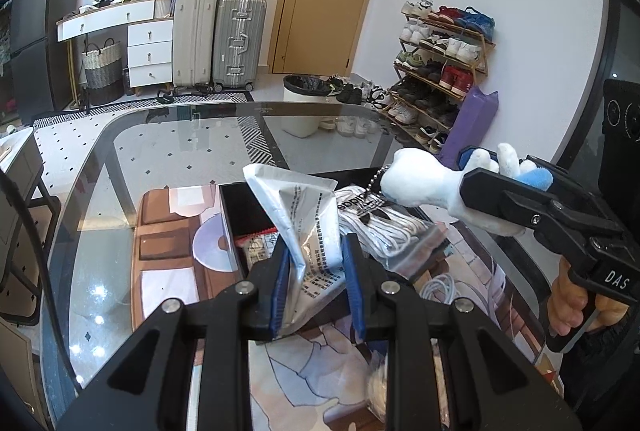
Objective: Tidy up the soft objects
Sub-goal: 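Carry the packet with the left tool while the right tool carries the plush over the box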
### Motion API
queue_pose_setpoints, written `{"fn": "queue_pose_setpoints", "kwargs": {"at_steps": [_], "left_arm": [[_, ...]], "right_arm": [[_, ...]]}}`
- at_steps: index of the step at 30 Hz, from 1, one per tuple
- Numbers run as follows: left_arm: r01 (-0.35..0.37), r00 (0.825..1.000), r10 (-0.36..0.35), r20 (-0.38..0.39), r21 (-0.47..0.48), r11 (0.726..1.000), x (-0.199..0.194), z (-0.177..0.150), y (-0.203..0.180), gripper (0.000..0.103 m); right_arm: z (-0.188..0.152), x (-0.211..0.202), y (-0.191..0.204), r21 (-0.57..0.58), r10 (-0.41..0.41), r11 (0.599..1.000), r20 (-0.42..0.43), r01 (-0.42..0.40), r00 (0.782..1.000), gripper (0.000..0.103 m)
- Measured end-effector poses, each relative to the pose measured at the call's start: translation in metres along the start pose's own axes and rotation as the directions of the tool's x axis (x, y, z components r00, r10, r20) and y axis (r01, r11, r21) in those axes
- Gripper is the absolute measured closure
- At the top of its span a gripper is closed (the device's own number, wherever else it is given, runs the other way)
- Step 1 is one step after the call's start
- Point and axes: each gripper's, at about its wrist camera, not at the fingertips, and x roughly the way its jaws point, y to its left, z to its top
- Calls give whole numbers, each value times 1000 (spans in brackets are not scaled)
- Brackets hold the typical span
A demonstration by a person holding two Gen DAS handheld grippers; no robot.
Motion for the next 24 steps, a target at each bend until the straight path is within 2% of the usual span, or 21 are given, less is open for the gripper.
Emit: {"fn": "queue_pose_setpoints", "kwargs": {"at_steps": [9, 24], "left_arm": [[-42, 999, 42, -25, 4, 999, 20, 3, 2, 79], [-54, 996, 55, -71, 3, 999, 45, 3, 4, 79]], "right_arm": [[4, 18, -2, 38, 2, 999, -38, -1, 999, 71], [7, 55, -13, 72, 11, 997, -106, -3, 994, 71]]}}
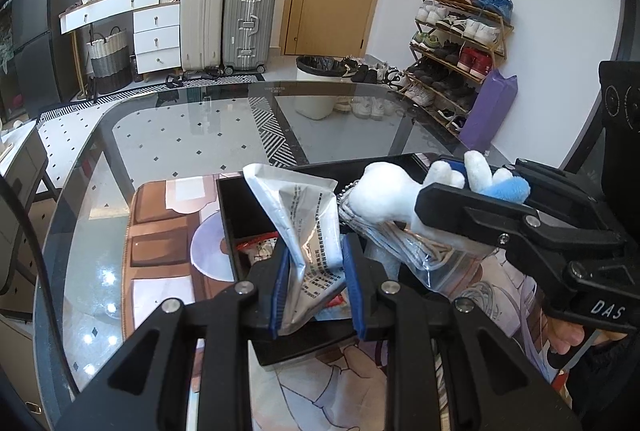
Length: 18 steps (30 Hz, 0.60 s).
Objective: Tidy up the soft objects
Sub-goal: 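Carry the packet with the left tool while the right tool carries the plush over the box, then open the right tool to drop the plush while the left tool drops the packet into the box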
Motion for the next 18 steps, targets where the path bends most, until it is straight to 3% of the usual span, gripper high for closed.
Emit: {"fn": "queue_pose_setpoints", "kwargs": {"at_steps": [11, 13, 17, 18], "left_arm": [[-11, 1000, 11, -27, -2, 1000, 5, -3, 2, 78], [-9, 1000, 9, -22, 0, 1000, 0, -4, 1, 77], [-25, 1000, 25, 2, 10, 1000, -12, -7, -1, 50], [-22, 1000, 22, 6, 11, 1000, -15, -8, -1, 49]], "right_arm": [[4, 25, -5, 13, -1, 1000, -63, 2, 998, 71], [8, 27, -7, 13, -5, 1000, -63, 6, 998, 68], [9, 15, -10, 14, -17, 1000, -36, 18, 999, 47], [8, 11, -11, 11, -28, 1000, -29, 28, 999, 38]]}}
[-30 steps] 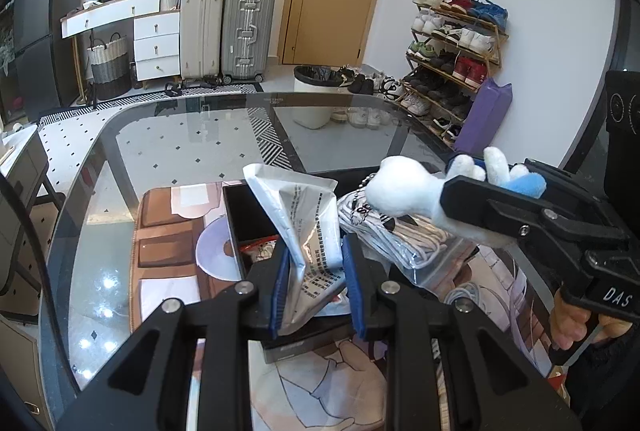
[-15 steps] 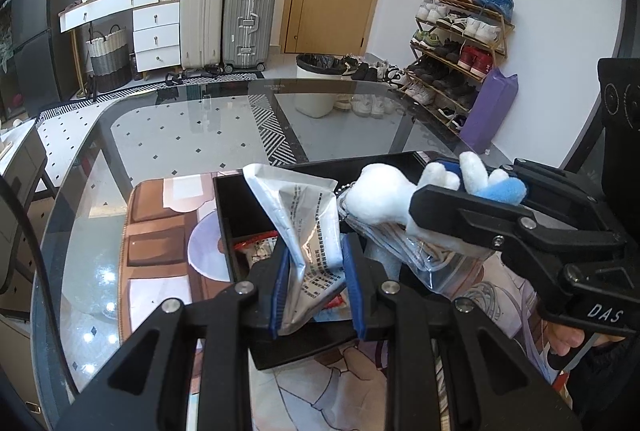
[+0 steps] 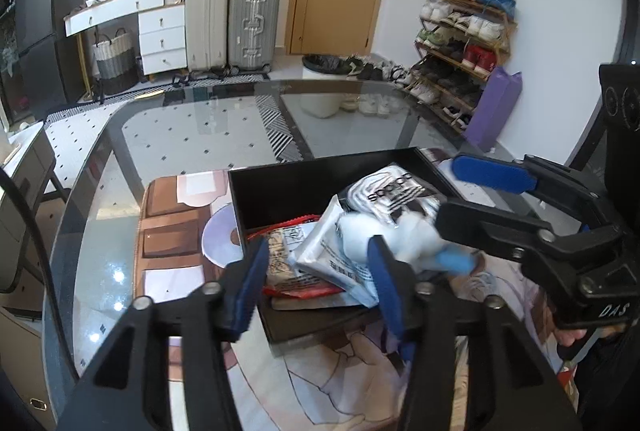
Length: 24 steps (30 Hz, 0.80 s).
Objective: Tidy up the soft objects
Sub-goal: 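Open the right tool to drop the plush while the left tool drops the packet into the box, then move both tools back toward the coiled cable and rope bag beside the box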
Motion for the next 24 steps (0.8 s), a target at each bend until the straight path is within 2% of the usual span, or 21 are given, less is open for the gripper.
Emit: {"fn": "queue_pose_setpoints", "kwargs": {"at_steps": [1, 3, 4, 5, 6, 8, 17, 24], "left_arm": [[-1, 1000, 1, 3, 3, 1000, -4, -1, 0, 49], [-15, 1000, 15, 10, 10, 1000, -10, -3, -1, 45], [-21, 1000, 21, 12, 12, 1000, -12, -5, -1, 42], [-27, 1000, 27, 16, 11, 1000, -15, -7, -2, 31], [-34, 999, 33, 25, 8, 999, -18, -10, -2, 14], [-49, 998, 48, 51, 4, 999, -24, -14, -1, 2], [-59, 996, 59, 65, -1, 998, -39, -38, -2, 0], [-57, 998, 57, 41, 3, 998, -39, -50, -11, 0]], "right_arm": [[-2, -7, -1, 1, -20, 1000, 8, 20, 1000, 33], [-6, -17, -6, 17, -37, 999, 20, 37, 999, 12], [-9, -23, -9, 32, -51, 998, 27, 51, 998, 10], [-13, -28, -12, 40, -63, 997, 29, 62, 998, 7], [-15, -32, -15, 47, -78, 996, 30, 77, 997, 3], [-22, -40, -20, 64, -110, 992, 31, 108, 993, 1], [-60, -59, -26, 114, -136, 984, 6, 134, 991, 1], [-77, -52, -20, 90, -138, 986, -63, 144, 988, 1]]}}
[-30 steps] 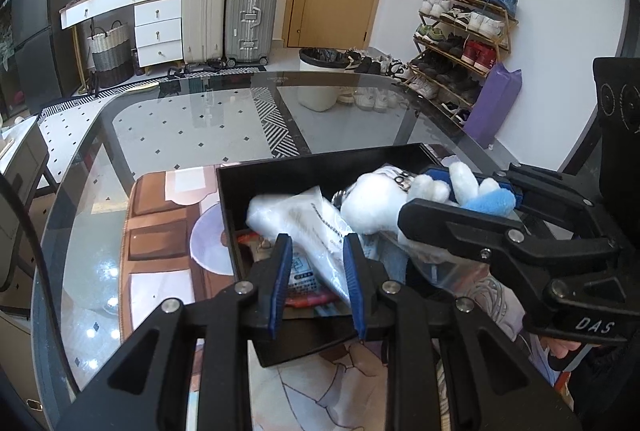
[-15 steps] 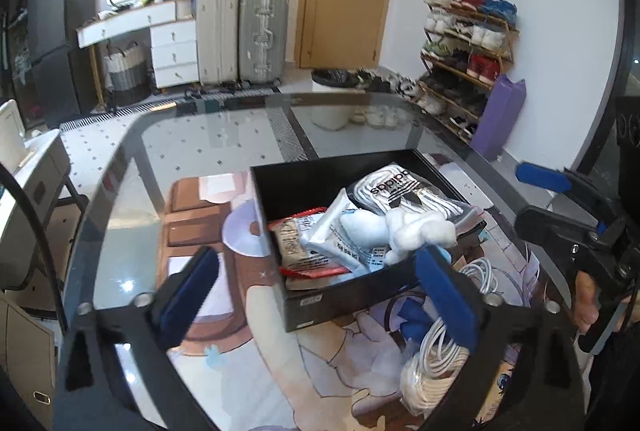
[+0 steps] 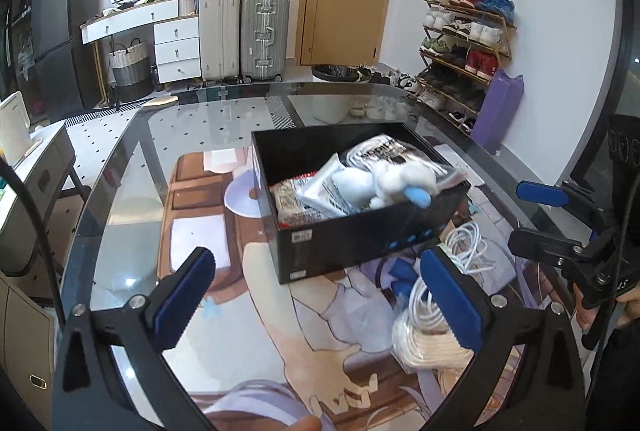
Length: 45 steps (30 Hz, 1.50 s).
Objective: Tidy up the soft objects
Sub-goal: 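Move both tools back toward the coiled cable and rope bag beside the box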
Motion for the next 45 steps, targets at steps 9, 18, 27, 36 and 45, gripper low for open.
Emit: {"fn": "queue_pose_setpoints", "kwargs": {"at_steps": [9, 18, 27, 36, 45], "left_arm": [[2, 1000, -2, -18, 42, 999, 0, -5, -16, 0], [10, 998, -4, -65, 79, 997, 3, -8, -25, 0], [38, 991, -16, -130, 167, 985, 11, -19, -47, 0], [58, 986, -22, -163, 217, 974, 14, -27, -57, 0], [100, 976, -52, -212, 220, 970, 21, -32, -61, 0]], "right_arm": [[-8, 7, -4, 8, -3, 1000, -53, 3, 999, 1], [-12, 16, 0, 11, 8, 1000, -94, -7, 996, 1], [-15, 21, 3, -2, 17, 1000, -115, -17, 993, 1], [-21, 37, 1, 29, 31, 999, -149, -27, 988, 1], [-25, 49, -2, 59, 31, 998, -167, -22, 985, 1]]}}
